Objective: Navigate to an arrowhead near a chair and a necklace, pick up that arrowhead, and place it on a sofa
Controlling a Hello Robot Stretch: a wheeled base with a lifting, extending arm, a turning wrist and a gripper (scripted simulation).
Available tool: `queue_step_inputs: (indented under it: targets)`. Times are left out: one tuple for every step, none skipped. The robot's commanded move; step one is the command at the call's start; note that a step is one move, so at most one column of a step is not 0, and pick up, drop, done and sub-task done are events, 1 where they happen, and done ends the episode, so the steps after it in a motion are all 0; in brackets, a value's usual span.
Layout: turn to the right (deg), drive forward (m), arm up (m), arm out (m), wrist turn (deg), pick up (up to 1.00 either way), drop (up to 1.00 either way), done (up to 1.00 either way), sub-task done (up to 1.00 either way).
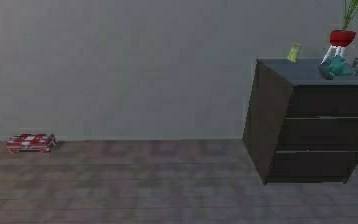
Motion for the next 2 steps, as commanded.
queue_step_inputs:
  targets:
    - [0.0, 0.45, 0.00, 0.00, 0.0, 0.00, 0.00, 0.00, 0.00]
    - [-42.0, 0.00, 0.00, 0.00, 0.0, 0.00, 0.00, 0.00, 0.00]
